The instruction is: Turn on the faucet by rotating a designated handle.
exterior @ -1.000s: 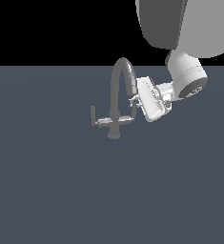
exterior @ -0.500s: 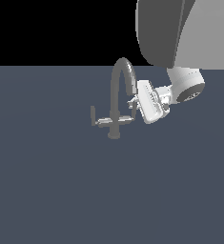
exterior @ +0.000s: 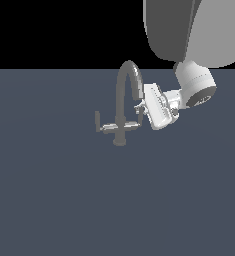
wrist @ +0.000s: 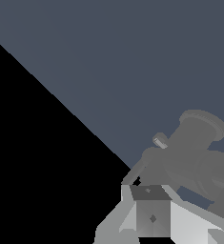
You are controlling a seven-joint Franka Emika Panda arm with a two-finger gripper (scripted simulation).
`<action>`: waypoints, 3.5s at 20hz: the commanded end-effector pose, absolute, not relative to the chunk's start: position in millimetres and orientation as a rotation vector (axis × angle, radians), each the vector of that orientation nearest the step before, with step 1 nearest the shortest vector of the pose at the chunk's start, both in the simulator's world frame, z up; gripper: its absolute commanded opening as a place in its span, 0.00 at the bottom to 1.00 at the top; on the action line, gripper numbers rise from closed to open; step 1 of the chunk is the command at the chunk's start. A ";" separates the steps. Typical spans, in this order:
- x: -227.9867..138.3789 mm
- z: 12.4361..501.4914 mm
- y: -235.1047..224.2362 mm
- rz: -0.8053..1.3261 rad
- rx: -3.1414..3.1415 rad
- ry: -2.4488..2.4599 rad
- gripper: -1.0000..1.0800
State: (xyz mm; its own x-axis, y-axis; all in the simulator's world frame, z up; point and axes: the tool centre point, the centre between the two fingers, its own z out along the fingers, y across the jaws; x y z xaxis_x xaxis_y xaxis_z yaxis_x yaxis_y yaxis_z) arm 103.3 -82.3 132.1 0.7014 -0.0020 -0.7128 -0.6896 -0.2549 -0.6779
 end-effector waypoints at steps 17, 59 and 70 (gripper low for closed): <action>75.9 142.5 -89.5 0.719 -1.721 0.557 0.00; 27.8 98.5 -100.9 0.672 -1.741 0.511 0.00; 25.8 46.2 -102.4 0.709 -1.725 0.547 0.00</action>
